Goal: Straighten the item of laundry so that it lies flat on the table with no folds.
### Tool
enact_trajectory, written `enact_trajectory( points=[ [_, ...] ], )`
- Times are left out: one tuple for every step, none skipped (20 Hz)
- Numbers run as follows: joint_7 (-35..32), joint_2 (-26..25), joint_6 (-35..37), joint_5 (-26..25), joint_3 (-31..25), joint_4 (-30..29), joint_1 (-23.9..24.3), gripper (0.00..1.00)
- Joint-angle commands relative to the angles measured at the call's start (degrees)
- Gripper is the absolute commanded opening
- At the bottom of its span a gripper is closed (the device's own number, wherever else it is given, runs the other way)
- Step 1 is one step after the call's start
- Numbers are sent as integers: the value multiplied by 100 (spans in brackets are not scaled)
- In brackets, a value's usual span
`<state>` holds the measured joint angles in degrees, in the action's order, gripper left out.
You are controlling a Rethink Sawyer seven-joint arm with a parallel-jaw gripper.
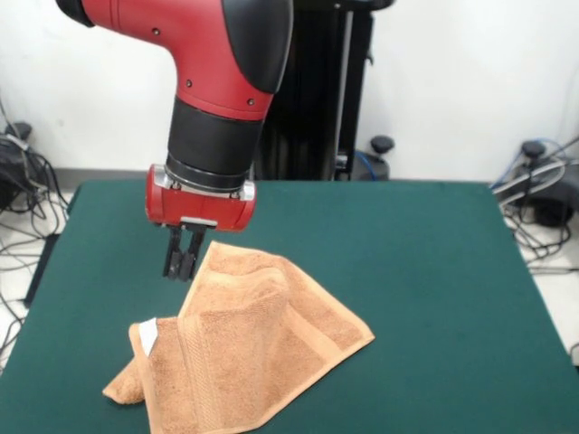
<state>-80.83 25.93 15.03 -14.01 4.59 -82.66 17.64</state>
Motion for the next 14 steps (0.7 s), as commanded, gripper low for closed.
enact_trajectory(
  points=[
    [-1390, -185, -406, 186, 11, -385, -54, 0],
    [-1368, -219, -497, 150, 0, -371, -41, 0],
    [-1345, -252, -587, 115, -11, -357, -27, 0],
    [-1387, -322, -739, 113, 1, -335, -30, 0],
    [-1430, -438, -883, 125, 12, -290, -19, 0],
    [-1475, -563, -1083, 126, 48, -259, -30, 0],
    [-1519, -688, -1283, 127, 84, -229, -41, 0],
    [-1526, -790, -1441, 127, 118, -196, -57, 0],
    [-1525, -863, -1565, 154, 144, -172, -67, 0],
    [-1525, -935, -1689, 180, 170, -148, -77, 0],
    [-1523, -989, -1825, 202, 178, -153, -69, 0],
    [-1522, -1043, -1961, 224, 186, -157, -61, 0],
    [-1508, -1107, -2081, 252, 219, -151, -74, 0],
    [-1486, -1177, -2183, 290, 259, -126, -96, 0]
  ],
)
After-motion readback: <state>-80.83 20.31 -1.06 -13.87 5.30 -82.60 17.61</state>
